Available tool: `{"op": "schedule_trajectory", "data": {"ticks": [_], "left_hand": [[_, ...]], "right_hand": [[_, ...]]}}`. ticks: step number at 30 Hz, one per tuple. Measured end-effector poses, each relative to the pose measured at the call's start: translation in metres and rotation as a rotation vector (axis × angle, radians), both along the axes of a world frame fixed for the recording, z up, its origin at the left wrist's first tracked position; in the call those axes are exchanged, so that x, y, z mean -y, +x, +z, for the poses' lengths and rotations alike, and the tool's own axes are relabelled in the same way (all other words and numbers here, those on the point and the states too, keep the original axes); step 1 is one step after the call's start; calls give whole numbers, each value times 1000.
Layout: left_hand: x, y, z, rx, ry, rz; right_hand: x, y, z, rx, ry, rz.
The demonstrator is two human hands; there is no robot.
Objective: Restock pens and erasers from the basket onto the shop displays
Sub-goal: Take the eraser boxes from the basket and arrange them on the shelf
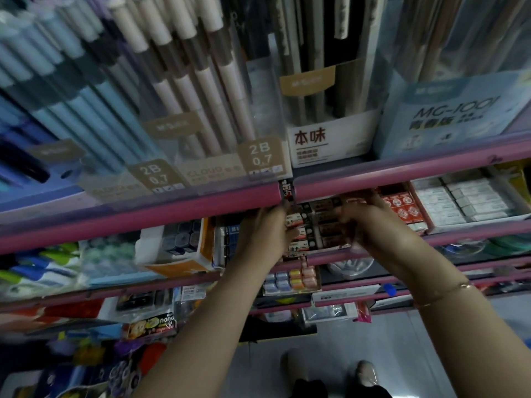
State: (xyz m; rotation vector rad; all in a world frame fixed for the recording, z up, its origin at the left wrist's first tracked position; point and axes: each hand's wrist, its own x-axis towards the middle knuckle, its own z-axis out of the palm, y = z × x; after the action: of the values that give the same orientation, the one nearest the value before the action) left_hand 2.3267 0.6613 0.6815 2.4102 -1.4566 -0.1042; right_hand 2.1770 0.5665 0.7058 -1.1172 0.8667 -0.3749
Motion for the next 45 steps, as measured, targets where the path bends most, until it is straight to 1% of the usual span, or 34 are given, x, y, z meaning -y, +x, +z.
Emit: {"op": "schedule_trajectory", "data": {"ticks": [2,3,4,8,10,11,13,16,18,20,22,23,26,28,32,34,37,39,42,43,45], "left_hand": [[7,0,-5,55,48,-25],[9,-1,-7,83,55,-41],[11,0,-8,97,55,-55],[10,-3,-12,125,6,-98],[8,-3,-14,158,-29,-73],[8,-4,-14,170,-32,-47],[7,-7,-14,166,-23,11],[9,-12,-14,146,-2,43],[6,-13,-12,86,-7,44],[-1,-10,-9,14,-56,70],[-11,-2,-5,-27,-78,85],[-15,3,-4,-71,-39,70],[-23,11,-5,-303,102,29],[-25,13,-6,-360,115,17],[-25,14,-11,-380,128,40],[-22,13,-11,-354,126,59],[-17,11,-9,-264,139,59],[-15,8,-4,-138,136,32],[-13,8,3,136,63,-81],[-12,8,4,167,36,-132],[-7,9,6,114,33,-259]], "right_hand": [[2,-4,-2,224,266,11],[3,-5,-3,297,365,-15],[4,-6,-4,326,423,-57],[6,-8,-7,382,499,-182],[5,-9,-7,432,508,-171],[4,-10,-6,427,483,-156],[2,-11,-6,351,394,-152],[-1,-10,-4,184,210,-220],[-5,-6,-4,49,50,-257],[-7,-1,-7,-75,-116,-247],[-9,9,-11,-177,-296,-185],[-9,16,-15,-233,-395,-140],[-11,35,-24,-446,-661,41],[-14,45,-29,-522,-752,135],[-18,50,-31,-547,-865,268],[-20,46,-31,-558,-941,289],[-26,41,-32,-670,-1090,280],[-27,41,-31,-699,-1087,304],[-24,39,-26,-611,-986,293],[-24,35,-24,-562,-999,266],[-25,23,-21,-471,-1098,200]]}}
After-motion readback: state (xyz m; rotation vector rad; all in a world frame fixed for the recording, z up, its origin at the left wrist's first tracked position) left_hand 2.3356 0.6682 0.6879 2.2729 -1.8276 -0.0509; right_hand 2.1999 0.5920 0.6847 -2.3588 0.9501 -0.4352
